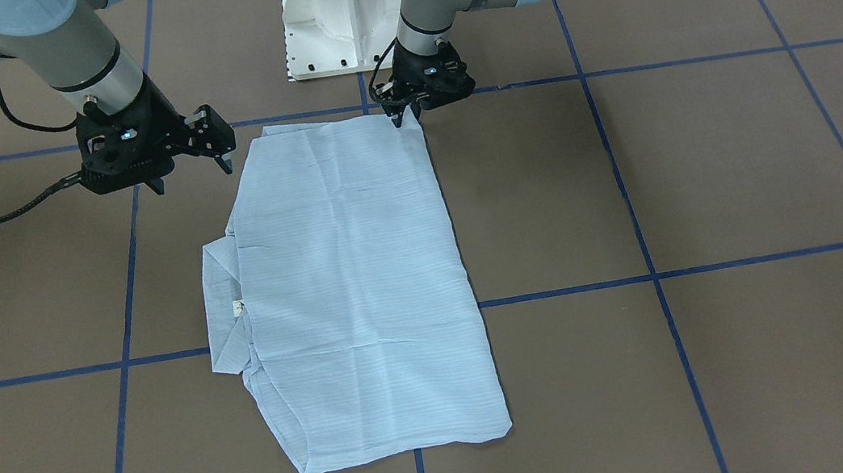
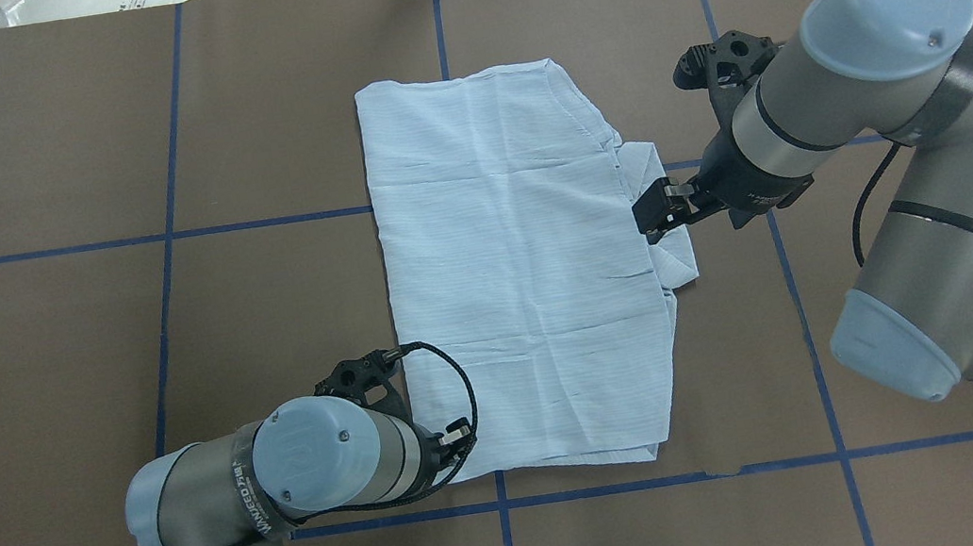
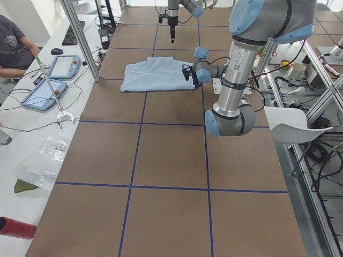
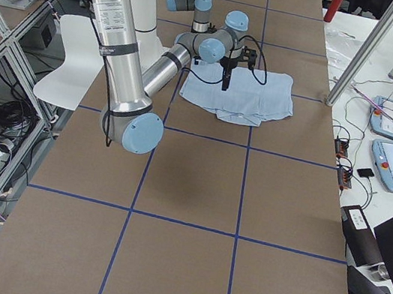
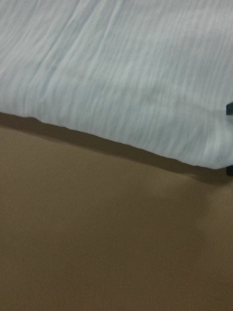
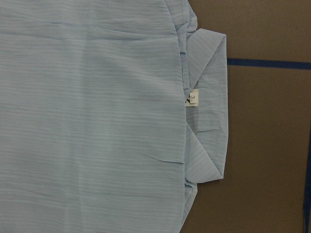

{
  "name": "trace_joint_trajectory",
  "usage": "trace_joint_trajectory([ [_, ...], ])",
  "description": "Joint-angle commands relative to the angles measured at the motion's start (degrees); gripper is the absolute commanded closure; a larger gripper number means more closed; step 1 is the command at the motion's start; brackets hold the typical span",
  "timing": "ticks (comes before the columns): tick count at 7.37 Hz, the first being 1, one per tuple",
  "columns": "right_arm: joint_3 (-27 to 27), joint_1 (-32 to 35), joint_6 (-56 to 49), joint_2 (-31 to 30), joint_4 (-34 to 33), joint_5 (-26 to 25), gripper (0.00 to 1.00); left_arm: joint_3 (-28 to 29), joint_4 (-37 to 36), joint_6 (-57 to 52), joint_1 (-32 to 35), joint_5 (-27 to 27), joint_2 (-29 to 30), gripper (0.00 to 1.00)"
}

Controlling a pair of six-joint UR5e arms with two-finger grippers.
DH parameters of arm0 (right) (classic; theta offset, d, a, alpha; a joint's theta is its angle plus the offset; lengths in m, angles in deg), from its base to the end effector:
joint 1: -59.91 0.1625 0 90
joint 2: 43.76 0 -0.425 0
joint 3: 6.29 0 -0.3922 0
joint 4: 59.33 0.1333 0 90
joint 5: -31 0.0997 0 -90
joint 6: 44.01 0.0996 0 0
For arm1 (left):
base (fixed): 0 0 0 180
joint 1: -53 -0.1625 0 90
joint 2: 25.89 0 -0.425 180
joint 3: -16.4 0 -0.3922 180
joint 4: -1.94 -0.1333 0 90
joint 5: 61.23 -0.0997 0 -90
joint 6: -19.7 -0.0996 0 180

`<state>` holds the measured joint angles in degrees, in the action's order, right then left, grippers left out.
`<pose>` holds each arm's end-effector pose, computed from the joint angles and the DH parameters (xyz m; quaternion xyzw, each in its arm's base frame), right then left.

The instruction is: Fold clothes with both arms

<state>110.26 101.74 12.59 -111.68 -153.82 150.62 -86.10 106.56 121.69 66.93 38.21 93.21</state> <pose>-0.3544 -0.4300 0.2547 0.0341 -0.4323 -0.0299 0.9006 0.5902 -0.2669 0.2452 -0.0646 0.4707 -0.1594 0.8654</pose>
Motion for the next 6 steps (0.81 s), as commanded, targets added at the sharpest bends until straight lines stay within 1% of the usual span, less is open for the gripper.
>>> trace_joint_trajectory([
  [1, 0.0, 0.0, 0.1, 0.1, 0.0, 0.0, 0.0, -0.1, 0.0, 0.0, 0.0, 0.0, 0.1, 1.0],
  [3, 0.1, 0.0, 0.1, 0.1, 0.0, -0.1, 0.0, -0.9, 0.0, 0.0, 0.4, 0.0, 0.2, 1.0],
  [4, 0.3, -0.2, 3.3, 0.1, 0.0, -0.1, 0.0, -2.2, -0.1, 0.0, 0.6, 0.0, -0.1, 1.0],
  [5, 0.4, -2.3, 10.0, 0.4, 0.1, -0.4, 0.0, -2.4, -0.8, 0.0, 0.6, 0.0, -0.1, 1.0],
  [6, 0.9, -5.4, 17.9, 0.6, 0.2, -2.2, 0.0, -2.6, -1.0, -0.1, 0.6, 0.0, -0.1, 1.0],
])
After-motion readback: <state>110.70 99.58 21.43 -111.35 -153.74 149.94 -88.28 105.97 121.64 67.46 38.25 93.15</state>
